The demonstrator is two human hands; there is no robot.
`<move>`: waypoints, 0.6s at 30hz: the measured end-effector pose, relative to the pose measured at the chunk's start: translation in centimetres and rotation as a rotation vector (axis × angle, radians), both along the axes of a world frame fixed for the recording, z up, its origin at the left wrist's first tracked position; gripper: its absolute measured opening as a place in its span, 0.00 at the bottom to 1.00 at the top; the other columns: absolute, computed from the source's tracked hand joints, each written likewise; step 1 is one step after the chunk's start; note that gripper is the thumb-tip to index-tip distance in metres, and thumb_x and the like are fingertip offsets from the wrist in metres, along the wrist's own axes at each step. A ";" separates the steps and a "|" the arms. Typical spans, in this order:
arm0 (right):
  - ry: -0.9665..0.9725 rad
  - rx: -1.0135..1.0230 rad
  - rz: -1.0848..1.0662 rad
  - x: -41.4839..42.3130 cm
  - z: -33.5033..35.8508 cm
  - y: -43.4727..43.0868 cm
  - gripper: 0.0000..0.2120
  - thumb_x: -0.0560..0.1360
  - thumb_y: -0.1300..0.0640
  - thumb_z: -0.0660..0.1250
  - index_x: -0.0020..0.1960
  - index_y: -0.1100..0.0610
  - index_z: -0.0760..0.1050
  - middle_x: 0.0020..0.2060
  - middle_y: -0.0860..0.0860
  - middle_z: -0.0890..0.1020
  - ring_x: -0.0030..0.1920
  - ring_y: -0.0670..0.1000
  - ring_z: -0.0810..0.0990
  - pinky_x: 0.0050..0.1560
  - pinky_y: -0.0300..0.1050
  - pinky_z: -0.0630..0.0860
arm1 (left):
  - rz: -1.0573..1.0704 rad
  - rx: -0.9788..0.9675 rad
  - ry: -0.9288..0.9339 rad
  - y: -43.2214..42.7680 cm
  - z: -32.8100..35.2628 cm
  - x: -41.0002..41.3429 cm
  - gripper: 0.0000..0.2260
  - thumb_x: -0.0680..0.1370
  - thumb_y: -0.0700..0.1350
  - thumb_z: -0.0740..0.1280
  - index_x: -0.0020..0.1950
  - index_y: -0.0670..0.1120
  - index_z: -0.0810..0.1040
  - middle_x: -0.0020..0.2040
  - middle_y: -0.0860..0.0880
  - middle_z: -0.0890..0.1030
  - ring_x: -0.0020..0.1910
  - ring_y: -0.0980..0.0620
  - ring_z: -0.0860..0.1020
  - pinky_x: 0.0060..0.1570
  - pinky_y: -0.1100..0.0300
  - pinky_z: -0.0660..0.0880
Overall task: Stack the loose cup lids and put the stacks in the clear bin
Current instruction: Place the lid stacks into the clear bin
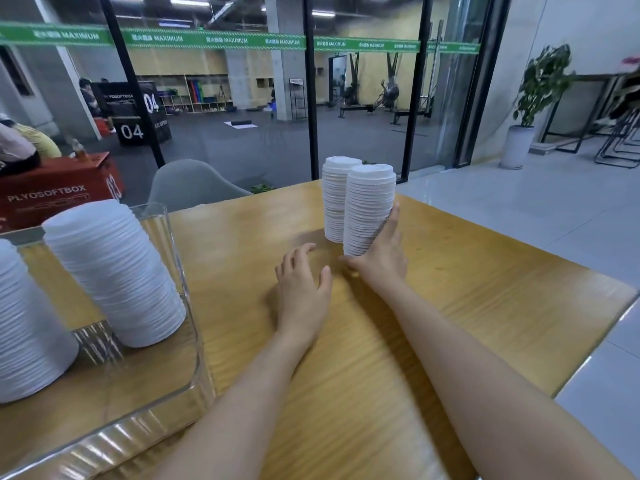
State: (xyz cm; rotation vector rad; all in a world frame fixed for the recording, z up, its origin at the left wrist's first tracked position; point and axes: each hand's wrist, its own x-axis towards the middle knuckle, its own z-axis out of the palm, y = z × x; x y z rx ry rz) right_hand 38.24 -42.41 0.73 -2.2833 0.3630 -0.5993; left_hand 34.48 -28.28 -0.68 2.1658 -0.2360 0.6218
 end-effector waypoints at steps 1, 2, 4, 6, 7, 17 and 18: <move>0.001 0.000 -0.010 0.2 -0.1 0.1 0.67 0.62 0.48 0.82 0.78 0.49 0.30 0.71 0.59 0.66 0.70 0.60 0.68 0.68 0.61 0.67 | -0.004 0.000 0.003 0.0 0.0 0.0 0.19 0.78 0.41 0.67 0.68 0.42 0.71 0.66 0.44 0.73 0.66 0.44 0.67 0.64 0.59 0.61; 0.001 -0.003 -0.018 0.3 -0.1 0.1 0.67 0.63 0.49 0.82 0.78 0.49 0.30 0.70 0.60 0.67 0.70 0.60 0.69 0.68 0.61 0.67 | -0.008 -0.001 0.003 0.0 0.1 -0.1 0.18 0.78 0.41 0.67 0.68 0.42 0.71 0.66 0.44 0.73 0.66 0.44 0.67 0.63 0.61 0.61; -0.003 -0.004 -0.024 0.4 -0.1 0.0 0.65 0.64 0.52 0.81 0.78 0.50 0.31 0.68 0.60 0.70 0.68 0.60 0.70 0.66 0.60 0.69 | -0.015 -0.002 0.003 0.0 0.1 -0.2 0.18 0.78 0.41 0.67 0.68 0.42 0.71 0.66 0.45 0.73 0.66 0.45 0.67 0.61 0.65 0.59; -0.014 0.008 -0.012 0.5 -0.1 -0.2 0.63 0.66 0.53 0.80 0.79 0.50 0.32 0.67 0.60 0.70 0.67 0.61 0.71 0.63 0.59 0.72 | -0.015 0.000 -0.002 0.0 0.0 -0.2 0.18 0.78 0.41 0.66 0.68 0.43 0.71 0.66 0.46 0.73 0.66 0.46 0.67 0.59 0.68 0.58; -0.019 0.018 -0.002 0.4 -0.1 -0.4 0.62 0.66 0.53 0.79 0.79 0.50 0.33 0.67 0.59 0.70 0.67 0.61 0.71 0.61 0.59 0.73 | -0.017 -0.001 -0.004 0.1 0.0 -0.2 0.18 0.78 0.41 0.66 0.68 0.43 0.71 0.66 0.46 0.73 0.66 0.46 0.67 0.58 0.68 0.58; -0.081 0.072 0.157 -4.8 -0.5 -0.7 0.64 0.62 0.47 0.78 0.77 0.42 0.31 0.69 0.54 0.67 0.64 0.59 0.73 0.54 0.62 0.78 | -0.121 -0.022 -0.105 -0.2 2.3 -1.6 0.17 0.78 0.45 0.63 0.66 0.43 0.72 0.63 0.46 0.75 0.64 0.47 0.71 0.59 0.68 0.60; -0.081 0.081 0.176 -5.6 -0.5 -0.7 0.64 0.62 0.48 0.78 0.77 0.42 0.31 0.70 0.53 0.66 0.64 0.59 0.73 0.55 0.62 0.78 | -0.154 -0.027 -0.157 -0.5 3.3 -1.9 0.19 0.77 0.48 0.61 0.66 0.43 0.73 0.63 0.47 0.76 0.63 0.48 0.71 0.60 0.68 0.60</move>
